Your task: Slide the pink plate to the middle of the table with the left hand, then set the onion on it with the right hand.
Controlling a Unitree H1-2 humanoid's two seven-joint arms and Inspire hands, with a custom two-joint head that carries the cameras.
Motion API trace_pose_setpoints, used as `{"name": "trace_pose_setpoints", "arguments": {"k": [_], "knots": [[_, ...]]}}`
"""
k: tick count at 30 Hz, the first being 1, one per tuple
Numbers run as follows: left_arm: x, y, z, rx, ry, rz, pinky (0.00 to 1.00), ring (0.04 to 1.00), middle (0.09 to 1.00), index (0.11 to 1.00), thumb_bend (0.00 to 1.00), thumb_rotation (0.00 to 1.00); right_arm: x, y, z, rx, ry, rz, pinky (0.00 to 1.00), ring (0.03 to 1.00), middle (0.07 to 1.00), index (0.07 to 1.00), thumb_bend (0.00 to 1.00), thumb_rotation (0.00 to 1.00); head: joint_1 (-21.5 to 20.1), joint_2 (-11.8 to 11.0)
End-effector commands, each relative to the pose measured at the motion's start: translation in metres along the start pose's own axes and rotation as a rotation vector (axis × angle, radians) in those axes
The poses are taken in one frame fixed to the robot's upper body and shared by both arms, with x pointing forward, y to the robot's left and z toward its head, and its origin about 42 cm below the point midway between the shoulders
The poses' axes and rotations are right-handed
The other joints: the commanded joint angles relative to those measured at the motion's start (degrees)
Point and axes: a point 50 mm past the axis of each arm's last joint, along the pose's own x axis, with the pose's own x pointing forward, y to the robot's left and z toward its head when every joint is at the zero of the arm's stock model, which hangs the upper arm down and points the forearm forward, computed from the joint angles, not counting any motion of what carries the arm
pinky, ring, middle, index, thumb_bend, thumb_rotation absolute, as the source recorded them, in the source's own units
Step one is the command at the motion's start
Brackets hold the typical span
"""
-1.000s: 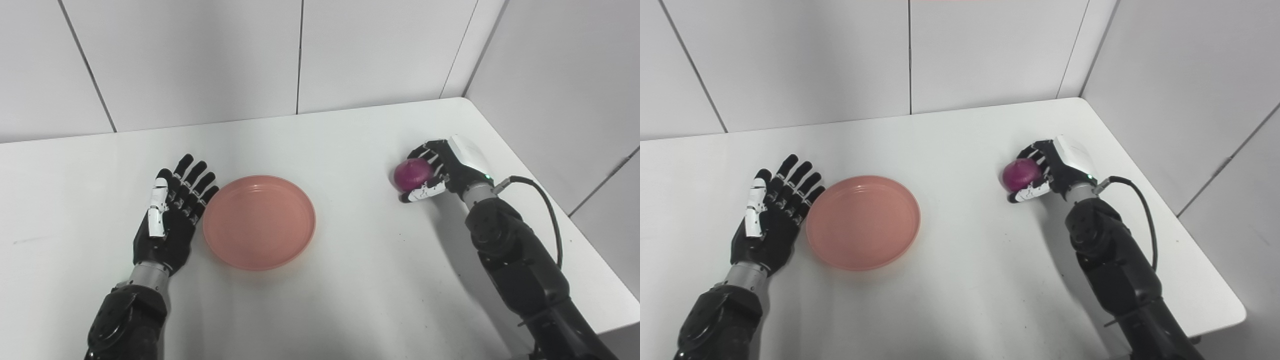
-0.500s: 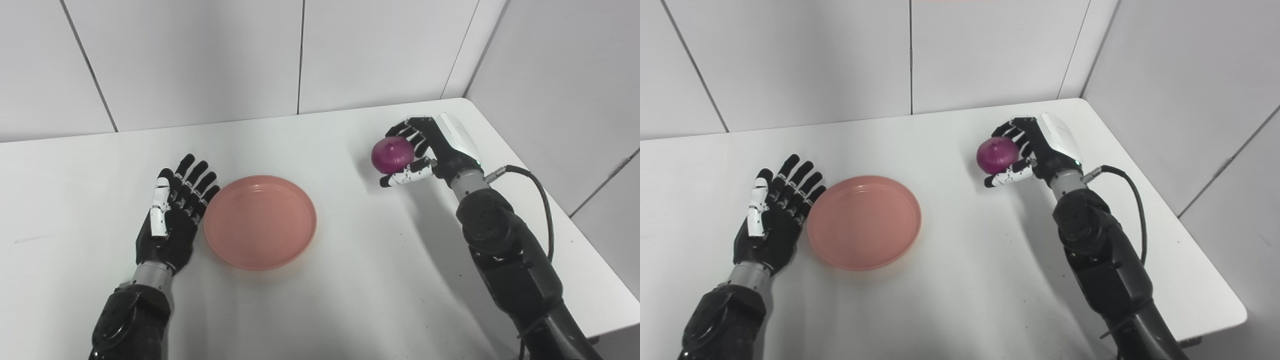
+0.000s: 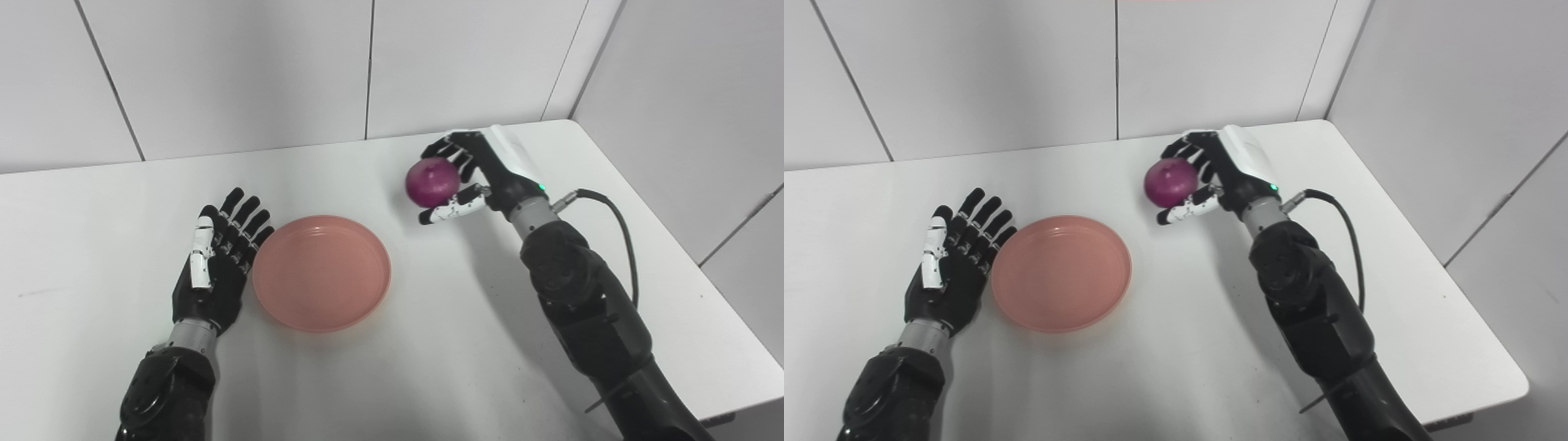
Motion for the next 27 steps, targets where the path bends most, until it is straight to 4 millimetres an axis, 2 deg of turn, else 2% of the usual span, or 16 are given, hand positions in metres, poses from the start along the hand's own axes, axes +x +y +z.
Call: {"name": "trace_pose_setpoints", "arguments": {"k": [1,4,10,13,15,20,22,25,27], "knots": [[-0.002,-0.007,-0.009,-0.003,0.031,0.019,0.89,0.908,0.926,0.917,0.45,1.0,0.01,-0.01,0.024,-0.015,-0.104,-0.047,0.4,0.464,0.517,0.538,0.63,0.08,1.0,0.0],[-0.001,-0.011,-0.01,-0.001,0.029,0.02,0.89,0.914,0.928,0.92,0.45,1.0,0.015,0.002,0.034,-0.002,-0.131,-0.031,0.29,0.363,0.455,0.542,0.64,0.09,1.9,0.0],[0.0,-0.019,-0.013,0.0,0.025,0.025,0.91,0.921,0.933,0.927,0.45,1.0,0.024,0.033,0.049,0.019,-0.189,0.01,0.24,0.32,0.428,0.544,0.65,0.1,4.6,0.3],[0.001,-0.022,-0.012,0.005,0.022,0.028,0.9,0.921,0.934,0.929,0.45,1.0,0.025,0.05,0.059,0.028,-0.194,0.039,0.24,0.317,0.423,0.54,0.66,0.1,6.1,0.7],[0.001,-0.025,-0.012,0.011,0.02,0.031,0.9,0.918,0.933,0.926,0.45,1.0,0.024,0.058,0.062,0.028,-0.196,0.053,0.27,0.353,0.454,0.538,0.66,0.11,7.0,0.8],[0.003,-0.031,-0.012,0.009,0.016,0.037,0.89,0.915,0.931,0.923,0.45,1.0,0.021,0.073,0.067,0.038,-0.207,0.083,0.29,0.383,0.474,0.541,0.66,0.11,9.2,1.3],[0.004,-0.034,-0.013,0.008,0.015,0.038,0.89,0.913,0.931,0.922,0.45,1.0,0.019,0.078,0.068,0.04,-0.216,0.096,0.29,0.378,0.47,0.549,0.65,0.11,9.8,1.4],[0.004,-0.037,-0.013,0.003,0.012,0.04,0.89,0.911,0.932,0.924,0.45,1.0,0.014,0.087,0.068,0.025,-0.235,0.109,0.22,0.307,0.419,0.549,0.65,0.11,10.2,1.5],[0.005,-0.038,-0.013,-0.001,0.01,0.037,0.9,0.913,0.937,0.93,0.44,1.0,0.011,0.092,0.068,0.017,-0.238,0.122,0.23,0.319,0.431,0.547,0.65,0.1,10.4,1.6]]}}
